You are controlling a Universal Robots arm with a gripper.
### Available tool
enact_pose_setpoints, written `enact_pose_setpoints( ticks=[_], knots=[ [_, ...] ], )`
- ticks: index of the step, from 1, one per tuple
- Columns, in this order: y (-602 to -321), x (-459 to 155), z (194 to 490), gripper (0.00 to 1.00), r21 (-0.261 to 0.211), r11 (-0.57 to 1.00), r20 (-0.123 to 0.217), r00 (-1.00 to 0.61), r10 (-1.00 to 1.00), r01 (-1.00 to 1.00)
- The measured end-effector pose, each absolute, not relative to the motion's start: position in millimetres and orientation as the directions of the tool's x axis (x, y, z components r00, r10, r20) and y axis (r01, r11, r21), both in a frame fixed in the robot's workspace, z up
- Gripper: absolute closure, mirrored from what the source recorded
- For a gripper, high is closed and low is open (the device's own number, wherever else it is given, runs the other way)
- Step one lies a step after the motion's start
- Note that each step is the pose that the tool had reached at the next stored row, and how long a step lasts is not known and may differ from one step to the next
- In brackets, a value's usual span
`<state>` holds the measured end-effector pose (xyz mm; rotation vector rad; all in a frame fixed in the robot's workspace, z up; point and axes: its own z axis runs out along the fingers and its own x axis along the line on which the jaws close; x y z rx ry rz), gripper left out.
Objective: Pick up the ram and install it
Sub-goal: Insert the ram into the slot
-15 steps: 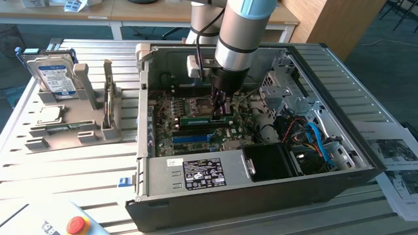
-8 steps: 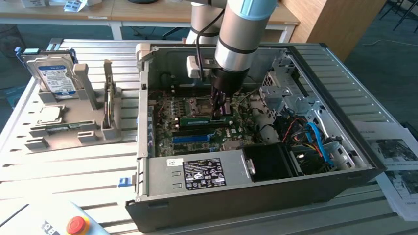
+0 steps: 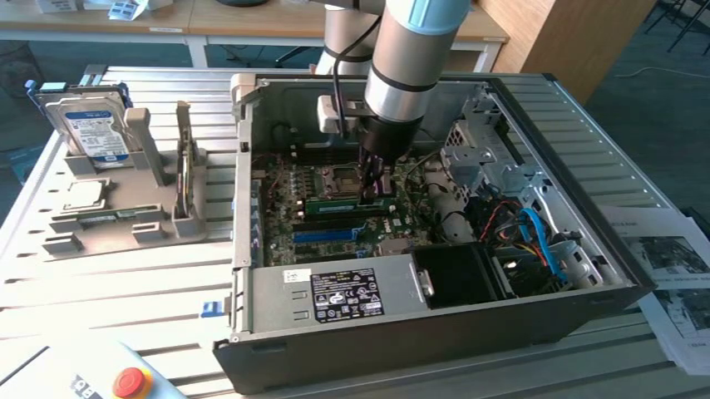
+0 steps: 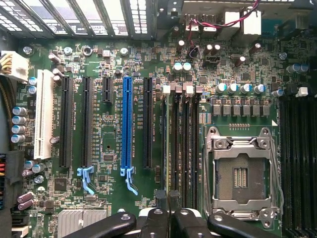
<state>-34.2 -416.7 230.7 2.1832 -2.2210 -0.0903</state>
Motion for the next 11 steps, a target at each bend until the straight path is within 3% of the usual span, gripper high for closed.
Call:
enact_pose_setpoints(
  ticks=[11],
  knots=[
    [-416.6,-34.0,233.0,0.88,0.06,0.016,-0.022,-0.018,-1.0,-0.998]
  ],
)
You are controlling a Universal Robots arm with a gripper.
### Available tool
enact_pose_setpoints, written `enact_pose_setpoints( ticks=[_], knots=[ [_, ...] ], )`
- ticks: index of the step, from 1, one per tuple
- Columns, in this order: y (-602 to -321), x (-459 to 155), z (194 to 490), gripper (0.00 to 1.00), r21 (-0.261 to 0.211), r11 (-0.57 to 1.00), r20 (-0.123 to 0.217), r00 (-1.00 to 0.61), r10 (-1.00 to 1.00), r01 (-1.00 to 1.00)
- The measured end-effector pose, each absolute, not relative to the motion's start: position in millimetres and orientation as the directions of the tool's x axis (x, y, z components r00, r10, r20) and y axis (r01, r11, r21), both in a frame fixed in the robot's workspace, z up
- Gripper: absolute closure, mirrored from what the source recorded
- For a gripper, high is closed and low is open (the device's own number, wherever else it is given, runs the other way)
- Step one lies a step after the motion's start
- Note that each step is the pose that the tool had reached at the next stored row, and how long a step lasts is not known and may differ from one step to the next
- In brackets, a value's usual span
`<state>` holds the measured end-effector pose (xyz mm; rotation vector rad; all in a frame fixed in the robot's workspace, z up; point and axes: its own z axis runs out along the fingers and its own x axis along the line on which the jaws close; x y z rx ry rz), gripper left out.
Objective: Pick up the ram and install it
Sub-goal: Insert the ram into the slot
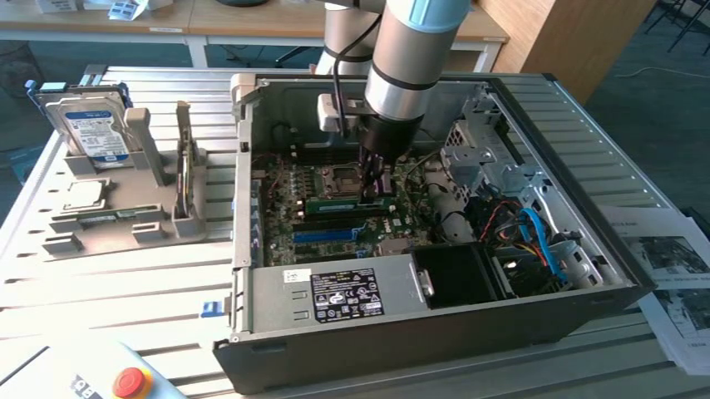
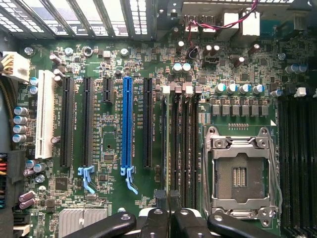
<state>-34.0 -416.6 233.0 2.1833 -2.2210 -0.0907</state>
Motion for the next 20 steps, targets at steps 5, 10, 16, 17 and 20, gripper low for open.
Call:
enact_pose_setpoints(
  ticks=[5,10,16,17,20],
  knots=[
    [-416.8,-34.0,233.2,0.88,0.061,0.016,-0.021,-0.018,-1.0,-0.998],
    [-416.7,-34.0,233.1,0.88,0.063,0.017,-0.021,-0.018,-1.0,-0.998],
    [-416.7,-34.0,231.7,0.88,0.063,0.017,-0.021,-0.018,-1.0,-0.998],
    [-416.7,-34.0,231.4,0.88,0.063,0.017,-0.02,-0.018,-1.0,-0.998],
    [-416.7,-34.0,230.3,0.88,0.063,0.017,-0.02,-0.018,-1.0,-0.998]
  ],
)
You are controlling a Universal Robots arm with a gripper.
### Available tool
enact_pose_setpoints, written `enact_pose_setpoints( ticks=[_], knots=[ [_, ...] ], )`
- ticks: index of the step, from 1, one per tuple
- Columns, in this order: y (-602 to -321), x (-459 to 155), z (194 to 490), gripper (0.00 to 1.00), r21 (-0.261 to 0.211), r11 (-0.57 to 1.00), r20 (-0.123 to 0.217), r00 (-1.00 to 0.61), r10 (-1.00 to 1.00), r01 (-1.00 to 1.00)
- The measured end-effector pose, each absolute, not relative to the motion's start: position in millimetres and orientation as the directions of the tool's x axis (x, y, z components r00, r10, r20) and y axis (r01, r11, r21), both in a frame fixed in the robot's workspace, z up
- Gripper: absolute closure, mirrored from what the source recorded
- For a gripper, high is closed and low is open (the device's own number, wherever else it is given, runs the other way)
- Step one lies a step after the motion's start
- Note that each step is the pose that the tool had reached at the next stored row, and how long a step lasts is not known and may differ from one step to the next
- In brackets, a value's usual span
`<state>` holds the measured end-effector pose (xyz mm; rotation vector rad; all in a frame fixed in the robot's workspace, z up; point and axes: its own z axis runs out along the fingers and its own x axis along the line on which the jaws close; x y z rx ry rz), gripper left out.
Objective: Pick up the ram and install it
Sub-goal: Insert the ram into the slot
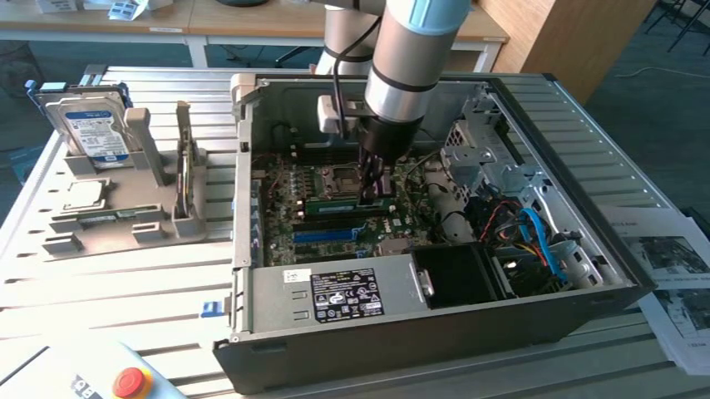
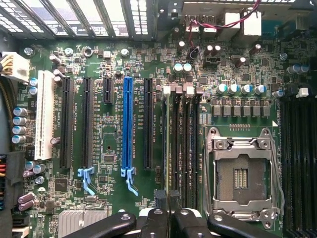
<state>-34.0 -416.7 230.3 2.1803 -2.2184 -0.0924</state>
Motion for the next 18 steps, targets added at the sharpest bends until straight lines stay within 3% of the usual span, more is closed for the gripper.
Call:
enact_pose_setpoints(
  ticks=[18],
  knots=[
    [-416.7,-33.9,232.4,0.88,0.063,0.017,-0.021,-0.018,-1.0,-0.998]
  ],
)
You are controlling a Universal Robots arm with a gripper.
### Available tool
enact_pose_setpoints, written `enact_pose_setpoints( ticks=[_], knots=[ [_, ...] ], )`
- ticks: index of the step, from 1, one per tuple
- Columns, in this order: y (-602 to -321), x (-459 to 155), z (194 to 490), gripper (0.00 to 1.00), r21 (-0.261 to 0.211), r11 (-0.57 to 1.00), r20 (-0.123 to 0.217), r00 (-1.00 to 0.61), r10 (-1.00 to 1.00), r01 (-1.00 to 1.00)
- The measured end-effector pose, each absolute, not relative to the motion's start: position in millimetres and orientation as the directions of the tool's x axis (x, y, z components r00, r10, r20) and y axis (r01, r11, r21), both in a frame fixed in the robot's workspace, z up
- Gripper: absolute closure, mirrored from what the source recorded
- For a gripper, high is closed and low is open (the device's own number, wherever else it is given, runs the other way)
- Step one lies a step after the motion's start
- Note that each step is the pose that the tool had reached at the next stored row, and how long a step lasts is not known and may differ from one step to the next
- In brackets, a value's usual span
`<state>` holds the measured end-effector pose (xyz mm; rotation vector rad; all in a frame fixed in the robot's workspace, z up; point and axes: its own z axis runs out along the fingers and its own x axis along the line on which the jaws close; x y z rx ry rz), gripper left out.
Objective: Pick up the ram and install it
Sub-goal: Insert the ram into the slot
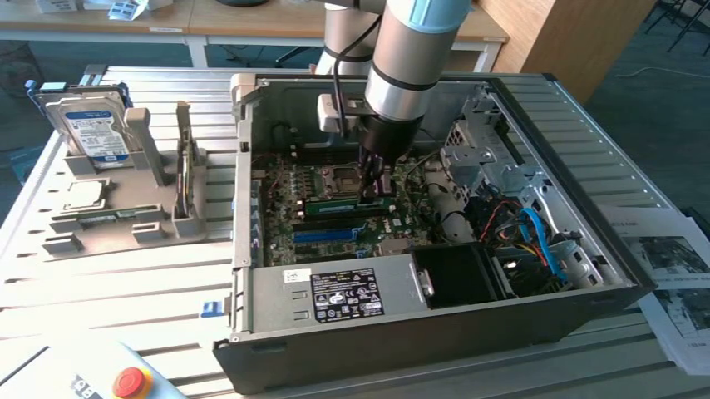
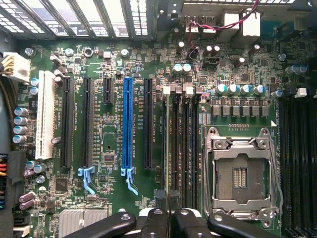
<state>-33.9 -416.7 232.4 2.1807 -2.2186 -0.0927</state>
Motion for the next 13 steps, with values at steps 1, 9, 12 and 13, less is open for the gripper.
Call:
enact_pose_setpoints(
  ticks=[1,9,12,13],
  knots=[
    [-416.7,-34.0,232.5,0.88,0.063,0.017,-0.021,-0.018,-1.0,-0.998],
    [-416.7,-31.4,232.6,0.88,0.076,0.017,-0.02,-0.018,-1.0,-0.997],
    [-416.7,-30.4,232.6,0.88,0.082,0.017,-0.02,-0.018,-1.0,-0.996],
    [-416.7,-29.9,232.6,0.88,0.084,0.017,-0.02,-0.018,-1.0,-0.996]
  ],
)
